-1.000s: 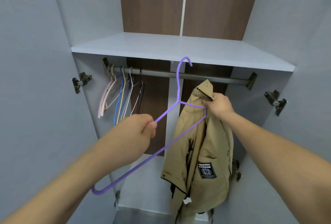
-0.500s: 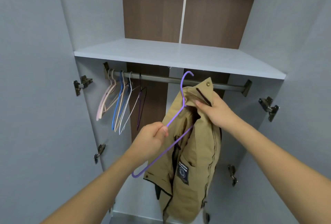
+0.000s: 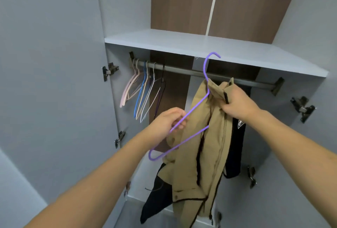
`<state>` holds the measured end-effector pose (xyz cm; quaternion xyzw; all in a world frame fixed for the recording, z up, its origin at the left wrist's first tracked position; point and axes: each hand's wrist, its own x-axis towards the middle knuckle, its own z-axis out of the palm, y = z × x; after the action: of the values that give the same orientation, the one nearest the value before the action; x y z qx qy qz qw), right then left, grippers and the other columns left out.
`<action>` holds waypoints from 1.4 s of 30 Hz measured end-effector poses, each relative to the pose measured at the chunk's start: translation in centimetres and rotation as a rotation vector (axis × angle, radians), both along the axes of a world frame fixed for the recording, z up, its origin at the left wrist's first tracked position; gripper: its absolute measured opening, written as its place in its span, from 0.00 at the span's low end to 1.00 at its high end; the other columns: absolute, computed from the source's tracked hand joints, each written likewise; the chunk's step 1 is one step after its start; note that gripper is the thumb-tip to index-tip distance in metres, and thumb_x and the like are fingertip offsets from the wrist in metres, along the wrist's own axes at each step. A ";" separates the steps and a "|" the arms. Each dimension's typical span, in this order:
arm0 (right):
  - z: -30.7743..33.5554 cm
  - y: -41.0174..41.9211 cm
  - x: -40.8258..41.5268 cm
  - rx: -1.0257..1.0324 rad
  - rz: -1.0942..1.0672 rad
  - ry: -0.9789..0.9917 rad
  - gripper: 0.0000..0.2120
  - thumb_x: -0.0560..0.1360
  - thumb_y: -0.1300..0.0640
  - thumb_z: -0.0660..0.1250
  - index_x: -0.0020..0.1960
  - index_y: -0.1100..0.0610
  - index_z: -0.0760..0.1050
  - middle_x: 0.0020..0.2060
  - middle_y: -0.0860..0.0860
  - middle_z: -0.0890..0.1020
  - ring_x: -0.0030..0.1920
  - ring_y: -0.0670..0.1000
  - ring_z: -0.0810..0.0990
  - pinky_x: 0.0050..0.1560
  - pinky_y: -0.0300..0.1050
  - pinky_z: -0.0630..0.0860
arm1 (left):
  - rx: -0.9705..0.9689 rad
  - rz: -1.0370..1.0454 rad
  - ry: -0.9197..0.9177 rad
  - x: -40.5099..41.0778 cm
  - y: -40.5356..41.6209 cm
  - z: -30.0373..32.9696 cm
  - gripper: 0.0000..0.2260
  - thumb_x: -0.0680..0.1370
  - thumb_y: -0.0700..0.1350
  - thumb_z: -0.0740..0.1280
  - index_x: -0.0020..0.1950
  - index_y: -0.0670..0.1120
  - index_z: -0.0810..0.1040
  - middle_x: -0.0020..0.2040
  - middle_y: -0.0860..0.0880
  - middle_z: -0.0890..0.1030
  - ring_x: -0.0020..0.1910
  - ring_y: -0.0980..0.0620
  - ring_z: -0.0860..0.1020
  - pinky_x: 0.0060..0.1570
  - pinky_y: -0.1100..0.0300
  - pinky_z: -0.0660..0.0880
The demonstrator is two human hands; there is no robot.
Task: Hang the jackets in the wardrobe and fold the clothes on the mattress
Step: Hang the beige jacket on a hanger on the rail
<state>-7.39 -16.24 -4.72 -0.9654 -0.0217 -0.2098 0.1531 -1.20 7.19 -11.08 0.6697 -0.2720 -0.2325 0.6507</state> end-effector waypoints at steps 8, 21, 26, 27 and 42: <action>0.3 -0.6 -0.2 -0.107 0.001 -0.069 0.09 0.70 0.70 0.66 0.46 0.59 0.78 0.44 0.50 0.77 0.48 0.55 0.75 0.48 0.47 0.71 | 0.513 -0.307 0.267 -1.8 0.3 -6.9 0.24 0.74 0.57 0.73 0.67 0.56 0.70 0.64 0.55 0.75 0.64 0.52 0.72 0.64 0.53 0.71; 0.9 -1.6 -2.4 -0.146 0.019 0.088 0.24 0.66 0.72 0.68 0.37 0.44 0.63 0.40 0.46 0.73 0.45 0.51 0.73 0.38 0.39 0.62 | 0.164 0.231 0.252 4.3 2.7 -3.5 0.09 0.84 0.42 0.60 0.56 0.43 0.81 0.43 0.47 0.84 0.39 0.55 0.84 0.41 0.61 0.81; 1.5 -0.8 -2.7 -0.317 0.186 -0.035 0.10 0.69 0.56 0.65 0.37 0.43 0.67 0.38 0.40 0.72 0.40 0.52 0.75 0.42 0.37 0.69 | 0.203 0.214 0.295 8.0 5.5 2.1 0.09 0.78 0.44 0.70 0.56 0.41 0.81 0.44 0.42 0.86 0.41 0.46 0.85 0.38 0.54 0.82; 1.5 -1.0 -2.5 -0.355 0.230 -0.037 0.02 0.69 0.53 0.62 0.38 0.47 0.71 0.38 0.44 0.75 0.40 0.53 0.76 0.43 0.40 0.72 | 0.202 0.227 0.283 8.6 6.0 2.5 0.11 0.77 0.44 0.71 0.57 0.40 0.81 0.46 0.41 0.86 0.43 0.45 0.85 0.41 0.52 0.82; -0.6 0.0 -1.0 -0.415 0.202 0.167 0.17 0.68 0.63 0.67 0.49 0.44 0.72 0.48 0.37 0.75 0.52 0.45 0.78 0.47 0.30 0.67 | 0.689 0.269 -0.071 7.4 5.0 11.3 0.18 0.78 0.43 0.69 0.65 0.37 0.76 0.52 0.43 0.77 0.50 0.46 0.76 0.64 0.49 0.74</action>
<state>-8.41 -16.29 -5.28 -0.9831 -0.1482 -0.1040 -0.0268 6.24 12.17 0.19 0.8869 -0.1099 -0.1994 0.4020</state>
